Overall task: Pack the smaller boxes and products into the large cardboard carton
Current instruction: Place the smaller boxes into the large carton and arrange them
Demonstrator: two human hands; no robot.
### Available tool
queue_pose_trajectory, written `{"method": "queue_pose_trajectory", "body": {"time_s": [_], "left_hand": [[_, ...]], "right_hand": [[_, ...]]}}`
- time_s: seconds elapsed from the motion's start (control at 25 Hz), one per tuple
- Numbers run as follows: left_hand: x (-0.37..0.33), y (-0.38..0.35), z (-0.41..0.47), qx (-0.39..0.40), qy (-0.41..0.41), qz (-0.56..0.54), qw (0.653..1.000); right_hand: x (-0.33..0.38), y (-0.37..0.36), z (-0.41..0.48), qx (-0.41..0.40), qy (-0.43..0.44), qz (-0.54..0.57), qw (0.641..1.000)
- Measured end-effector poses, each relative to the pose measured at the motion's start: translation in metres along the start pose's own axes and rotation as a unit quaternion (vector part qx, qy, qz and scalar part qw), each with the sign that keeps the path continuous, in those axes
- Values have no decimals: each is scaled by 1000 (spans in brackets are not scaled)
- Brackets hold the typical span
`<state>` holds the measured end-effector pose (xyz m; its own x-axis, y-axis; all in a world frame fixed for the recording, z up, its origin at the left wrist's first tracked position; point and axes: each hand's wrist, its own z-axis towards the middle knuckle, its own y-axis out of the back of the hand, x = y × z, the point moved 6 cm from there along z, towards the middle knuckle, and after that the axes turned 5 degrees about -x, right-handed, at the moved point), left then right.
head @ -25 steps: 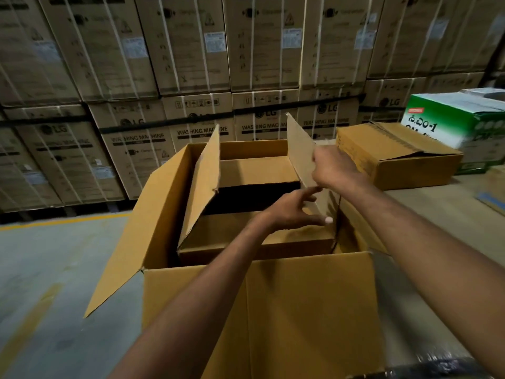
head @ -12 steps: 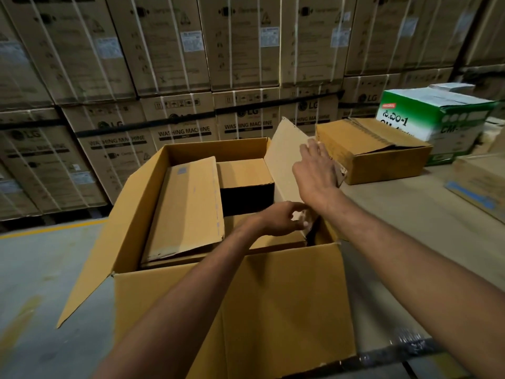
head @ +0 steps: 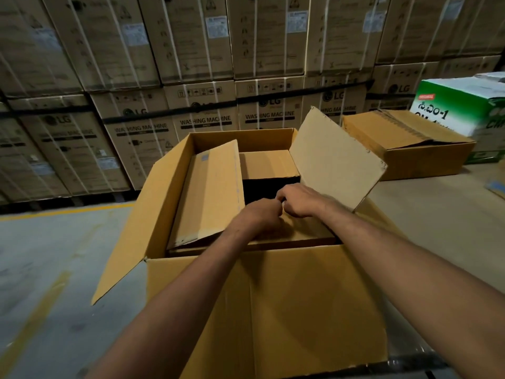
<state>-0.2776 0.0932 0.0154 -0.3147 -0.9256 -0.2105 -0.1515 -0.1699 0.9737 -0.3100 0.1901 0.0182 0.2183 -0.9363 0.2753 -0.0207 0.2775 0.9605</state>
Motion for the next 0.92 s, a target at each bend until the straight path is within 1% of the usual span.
{"method": "queue_pose_trajectory", "body": {"time_s": [0.04,0.12,0.2,0.24,0.32,0.4,0.48,0.56,0.64,0.72,0.76,0.8,0.84,0.92], "left_hand": [[0,13,-6,-41,-4,24,999],[6,39,-17,-108,-9,81,991],[21,62,-29,-146,-10,109,983],[32,74,-35,-170,-6,112,979],[57,98,-48,-229,14,101,968],[89,120,-60,-271,53,91,957],[128,134,-68,-272,105,103,951],[157,139,-70,-259,133,125,948],[173,132,-64,-232,139,142,952],[181,116,-50,-194,144,158,957],[184,107,-42,-173,147,171,959],[186,99,-32,-149,142,185,961],[187,90,-22,-118,134,190,965],[187,67,-2,-35,125,144,981]], "right_hand": [[8,-2,4,8,14,25,1000],[25,-3,10,11,29,130,991],[50,-2,16,19,51,252,966],[65,0,21,25,67,297,952],[97,4,30,29,103,347,932],[131,5,40,41,131,387,912],[163,2,47,62,141,406,901],[185,-2,53,83,162,392,902],[187,-14,61,100,153,364,913],[162,-36,72,101,101,272,952],[143,-50,77,100,66,198,973],[120,-62,80,101,25,130,986],[97,-74,81,109,-18,81,991],[63,-88,79,128,-80,30,988]]}}
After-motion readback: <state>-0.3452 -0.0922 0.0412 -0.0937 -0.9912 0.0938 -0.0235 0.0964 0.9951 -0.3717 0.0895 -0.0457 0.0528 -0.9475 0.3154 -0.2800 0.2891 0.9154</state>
